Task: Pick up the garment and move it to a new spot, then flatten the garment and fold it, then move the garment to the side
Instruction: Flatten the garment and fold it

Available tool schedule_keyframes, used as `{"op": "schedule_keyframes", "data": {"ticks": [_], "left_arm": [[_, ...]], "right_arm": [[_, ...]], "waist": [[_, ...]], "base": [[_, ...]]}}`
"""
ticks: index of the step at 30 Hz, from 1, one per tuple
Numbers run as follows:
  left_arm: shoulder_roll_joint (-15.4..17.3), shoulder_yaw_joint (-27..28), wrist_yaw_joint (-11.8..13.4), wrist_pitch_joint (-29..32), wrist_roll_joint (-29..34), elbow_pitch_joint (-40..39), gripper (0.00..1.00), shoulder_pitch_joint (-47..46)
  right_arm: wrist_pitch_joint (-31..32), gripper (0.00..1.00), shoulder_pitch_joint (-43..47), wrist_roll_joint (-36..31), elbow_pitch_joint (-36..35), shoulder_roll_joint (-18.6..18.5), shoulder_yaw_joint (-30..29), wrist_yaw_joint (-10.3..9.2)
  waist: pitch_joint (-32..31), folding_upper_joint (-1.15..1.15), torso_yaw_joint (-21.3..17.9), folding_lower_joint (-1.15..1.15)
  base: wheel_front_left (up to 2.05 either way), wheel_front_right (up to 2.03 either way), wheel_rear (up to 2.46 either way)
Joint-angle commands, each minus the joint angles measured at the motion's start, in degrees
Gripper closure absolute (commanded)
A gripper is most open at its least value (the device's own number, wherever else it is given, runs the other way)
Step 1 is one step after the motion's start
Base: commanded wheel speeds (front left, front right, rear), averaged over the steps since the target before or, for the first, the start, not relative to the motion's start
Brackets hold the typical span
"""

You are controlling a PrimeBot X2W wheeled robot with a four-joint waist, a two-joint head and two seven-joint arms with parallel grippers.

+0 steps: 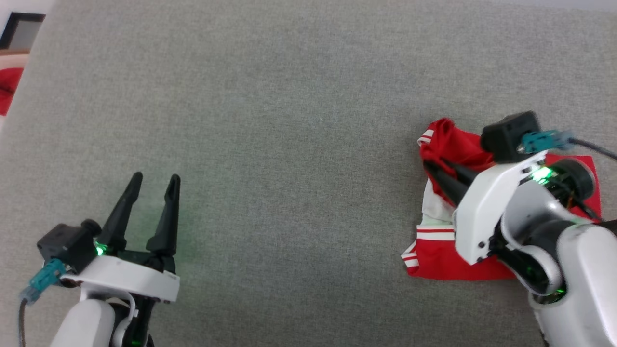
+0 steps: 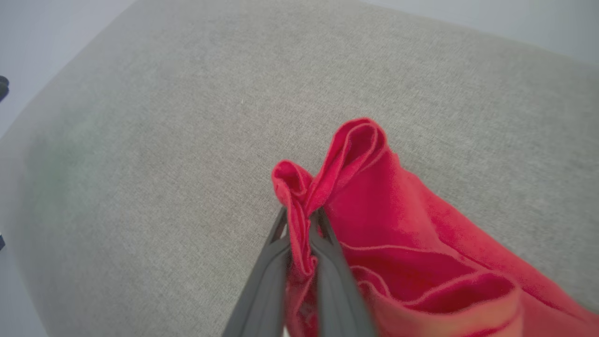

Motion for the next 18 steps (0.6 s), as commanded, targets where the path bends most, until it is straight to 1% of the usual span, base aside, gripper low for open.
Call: {"op": "schedule_keyframes", "data": {"ticks": [1,7,8,9,10,11,12,18], "left_arm": [[-0.18,-0.02,0.04,0.05,-0.31,0.05,0.0,-0.36],[-0.4,-0.69,0.04,0.05,-0.68,0.49,0.0,-0.77],[-0.39,-0.69,0.04,0.05,-0.72,0.6,0.0,-0.77],[-0.35,-0.7,0.04,0.05,-0.75,0.71,0.0,-0.77],[-0.3,-0.69,0.04,0.05,-0.83,0.82,0.0,-0.75],[-0.2,-0.66,0.04,0.05,-0.9,0.92,0.0,-0.66],[-0.14,-0.66,0.04,0.05,-0.96,1.0,0.0,-0.57],[0.37,-0.76,0.04,0.05,-0.76,1.1,0.0,0.85]], "right_arm": [[-0.35,1.0,-0.06,-0.57,0.87,-0.01,0.42,-0.03],[-4.31,1.0,-1.42,-0.32,6.48,0.59,2.0,-0.03],[-4.97,0.9,-1.42,-0.06,7.1,0.74,2.23,-0.03],[-5.67,0.63,-1.54,0.13,7.65,0.85,2.44,-0.03],[-6.22,0.48,-1.7,0.44,8.08,0.99,2.54,-0.03],[-6.64,0.1,-1.88,0.83,8.44,1.06,2.69,-0.03],[-7.29,0.0,-2.19,1.07,8.42,0.89,3.04,-0.03],[-10.14,0.0,-1.61,3.2,8.22,-0.72,3.95,-0.03]], "waist": [[0.2,0.0,0.08,0.0],[0.44,0.0,0.09,0.0],[0.33,0.0,0.02,0.0],[0.13,0.0,-0.08,0.0],[-0.12,0.0,-0.21,0.0],[-0.45,0.0,-0.38,0.0],[-0.78,0.0,-0.55,0.0],[-3.43,0.0,-2.18,0.0]], "base": [[0.0,0.0,0.0],[0.0,0.0,0.0],[0.0,0.0,0.0],[0.0,0.0,0.0],[0.0,0.0,0.0],[0.0,0.0,0.0],[0.0,0.0,0.0],[0.0,0.0,0.0]]}}
